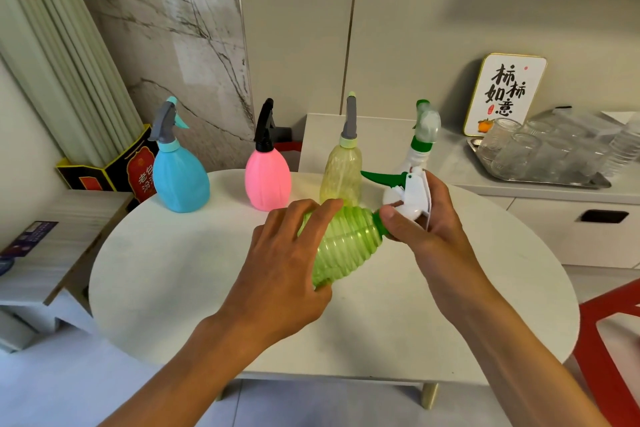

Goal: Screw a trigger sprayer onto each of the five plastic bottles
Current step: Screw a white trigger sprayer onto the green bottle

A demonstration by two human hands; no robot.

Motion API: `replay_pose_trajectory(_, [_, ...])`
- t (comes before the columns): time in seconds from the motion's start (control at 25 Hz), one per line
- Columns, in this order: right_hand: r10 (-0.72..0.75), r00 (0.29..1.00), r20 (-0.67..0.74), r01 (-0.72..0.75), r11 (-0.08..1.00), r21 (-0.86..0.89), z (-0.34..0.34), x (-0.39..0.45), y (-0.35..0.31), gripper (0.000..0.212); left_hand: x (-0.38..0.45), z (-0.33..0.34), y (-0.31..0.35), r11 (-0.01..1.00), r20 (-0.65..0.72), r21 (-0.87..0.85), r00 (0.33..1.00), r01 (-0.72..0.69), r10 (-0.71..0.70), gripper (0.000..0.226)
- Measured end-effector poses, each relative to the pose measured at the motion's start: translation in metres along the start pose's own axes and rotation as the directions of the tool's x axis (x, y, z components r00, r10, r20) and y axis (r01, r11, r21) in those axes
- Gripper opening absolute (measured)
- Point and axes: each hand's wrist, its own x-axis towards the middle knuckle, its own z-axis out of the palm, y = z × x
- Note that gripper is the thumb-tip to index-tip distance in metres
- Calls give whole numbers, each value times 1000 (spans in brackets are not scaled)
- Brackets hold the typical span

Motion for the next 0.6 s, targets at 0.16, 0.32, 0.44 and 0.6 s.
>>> replay_pose_trajectory(0.16, [12, 1000, -11, -12, 1000, -8, 3, -1, 2, 76, 0, 0, -1, 1000, 2, 15, 1000, 12, -12, 97])
replay_pose_trajectory(0.32, [12, 998, -55, -10, 999, 31, 4, -1, -1, 77, 0, 2, 2, 1000, 8, -10, 1000, 17, -17, 95])
replay_pose_trajectory(0.44, [28, 999, -43, -23, 993, 114, 4, -1, 2, 79, 0, 1, 2, 1000, 6, -9, 1000, 11, -11, 97])
replay_pose_trajectory(0.6, [2, 998, -65, 9, 987, 158, 5, -1, -3, 77, -1, 0, 5, 1000, -47, -9, 999, 24, -24, 95])
